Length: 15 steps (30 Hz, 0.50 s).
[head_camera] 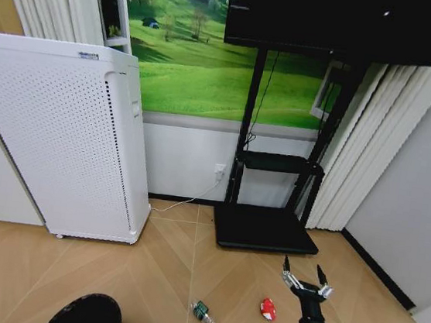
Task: Pick up the trash bin and place the garbage on the floor into it.
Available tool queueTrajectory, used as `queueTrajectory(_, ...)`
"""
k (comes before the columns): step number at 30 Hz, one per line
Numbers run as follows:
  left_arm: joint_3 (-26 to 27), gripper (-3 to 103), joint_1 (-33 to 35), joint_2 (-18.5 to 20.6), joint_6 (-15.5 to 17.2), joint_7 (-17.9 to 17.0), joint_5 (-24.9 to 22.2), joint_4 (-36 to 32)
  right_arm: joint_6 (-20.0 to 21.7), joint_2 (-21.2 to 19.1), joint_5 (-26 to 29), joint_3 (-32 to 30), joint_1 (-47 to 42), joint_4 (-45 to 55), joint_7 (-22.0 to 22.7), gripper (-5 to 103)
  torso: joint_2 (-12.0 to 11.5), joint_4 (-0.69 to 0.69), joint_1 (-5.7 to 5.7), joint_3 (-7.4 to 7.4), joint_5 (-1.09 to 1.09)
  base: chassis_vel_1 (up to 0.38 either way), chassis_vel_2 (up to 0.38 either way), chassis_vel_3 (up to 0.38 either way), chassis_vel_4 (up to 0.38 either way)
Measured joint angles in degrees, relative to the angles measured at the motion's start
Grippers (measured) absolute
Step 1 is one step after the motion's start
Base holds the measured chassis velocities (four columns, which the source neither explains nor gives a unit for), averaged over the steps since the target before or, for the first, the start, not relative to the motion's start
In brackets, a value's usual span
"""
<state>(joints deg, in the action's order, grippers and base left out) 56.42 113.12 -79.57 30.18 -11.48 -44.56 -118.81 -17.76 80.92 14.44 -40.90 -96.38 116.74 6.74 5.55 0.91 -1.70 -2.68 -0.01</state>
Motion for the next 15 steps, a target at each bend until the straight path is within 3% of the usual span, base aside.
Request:
queueTrajectory(3, 0.31, 3, -0.06, -0.01, -2.69, 1.94, 1.42, -0.07, -0.27, 0.01, 0.10, 0.01, -0.02, -0.15, -0.01, 100, 0.00, 0.00, 0.00, 0.00, 0.01, 0.000, 0.000, 0.000, 0.000)
queueTrajectory(5, 1.02, 3, -0.41, -0.10, -6.97, 4.96, 4.83, -0.25, -0.58, 0.02, 0.31, 0.00, -0.05, -0.44, -0.04, 100, 0.00, 0.00, 0.00, 0.00, 0.01, 0.000, 0.000, 0.000, 0.000)
queueTrajectory(7, 1.27, 3, -0.61, -0.13, -8.33, 5.75, 6.01, -0.29, -0.70, 0.02, 0.34, -0.01, -0.11, -0.58, -0.08, 100, 0.00, 0.00, 0.00, 0.00, 0.01, 0.000, 0.000, 0.000, 0.000)
queueTrajectory(9, 2.73, 3, -1.74, -0.17, -14.56, 9.22, 12.03, -0.94, -1.04, -0.01, 0.67, -0.14, -0.60, -1.40, -0.13, 100, 0.00, 0.00, 0.00, 0.00, 0.01, 0.000, 0.000, 0.000, 0.000)
queueTrajectory(15, 3.33, 3, -3.37, 0.29, -17.90, 10.13, 11.70, -3.22, -1.79, 0.02, -1.46, -0.36, -1.75, -3.46, -1.81, 100, 0.01, 0.01, 0.00, -0.01, 0.02, 0.000, 0.000, 0.000, 0.000)
